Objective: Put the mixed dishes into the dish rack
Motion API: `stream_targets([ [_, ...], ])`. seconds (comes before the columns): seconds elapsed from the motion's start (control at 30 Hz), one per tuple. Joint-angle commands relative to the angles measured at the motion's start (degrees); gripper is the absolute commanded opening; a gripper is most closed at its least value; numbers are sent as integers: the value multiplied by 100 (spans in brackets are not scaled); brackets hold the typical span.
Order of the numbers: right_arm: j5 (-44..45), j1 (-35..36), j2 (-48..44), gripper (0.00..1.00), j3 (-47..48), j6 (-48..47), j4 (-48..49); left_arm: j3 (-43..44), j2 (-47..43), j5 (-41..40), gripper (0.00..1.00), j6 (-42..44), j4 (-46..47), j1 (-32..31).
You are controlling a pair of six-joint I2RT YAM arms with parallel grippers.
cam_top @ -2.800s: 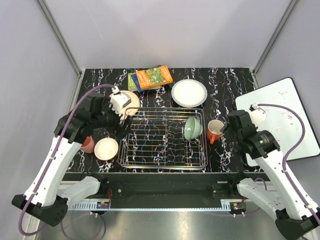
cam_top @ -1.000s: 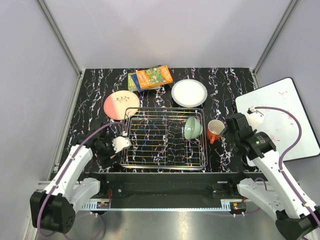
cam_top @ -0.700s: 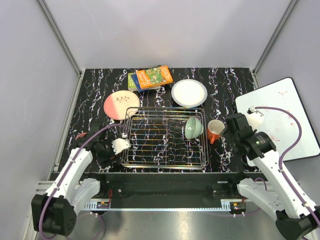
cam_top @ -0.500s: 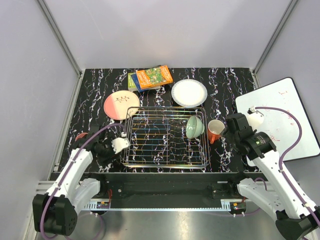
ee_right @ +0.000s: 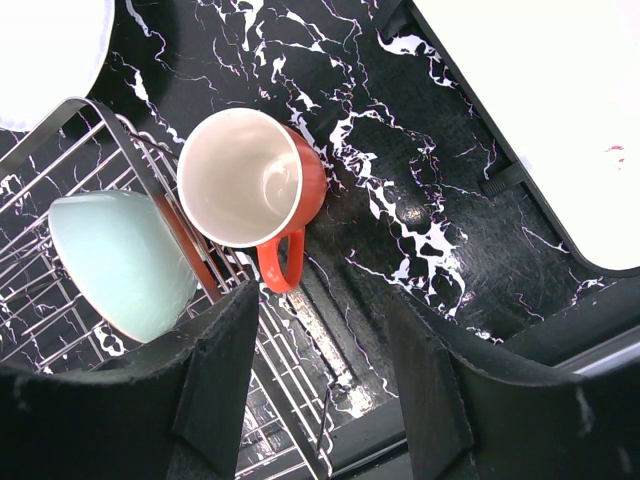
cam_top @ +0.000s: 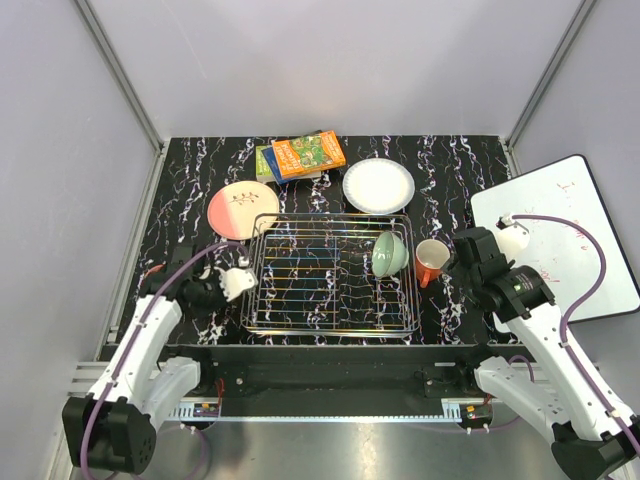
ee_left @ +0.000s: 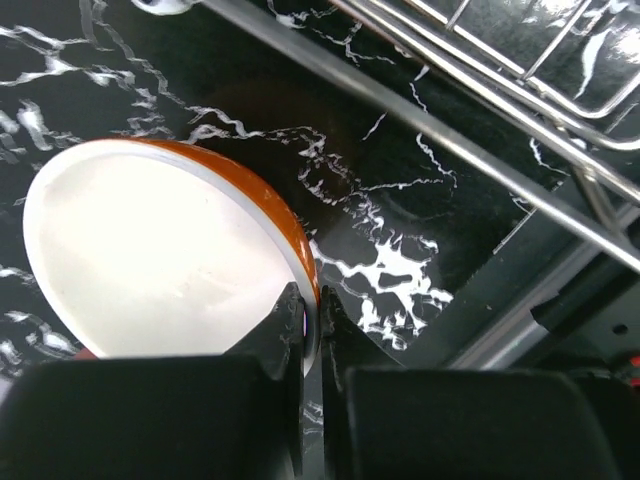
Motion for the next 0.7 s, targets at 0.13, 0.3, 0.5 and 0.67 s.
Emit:
stream_targets([
  [0.13, 68, -30, 5, 61, 14, 48, 174, 2990, 291, 782, 0, -1158, -437, 29],
  [0.3, 76, -30, 120, 61, 93, 13, 244, 4926, 811, 2623, 0, -3511, -26, 29],
  [0.5, 138, -30, 208, 62, 207, -22, 367, 3822, 470, 4195, 0, -8390, 4821, -663],
  [0.67, 77, -30, 111, 61, 119, 83, 438, 4137, 1214, 3105, 0, -9575, 5415, -2806],
])
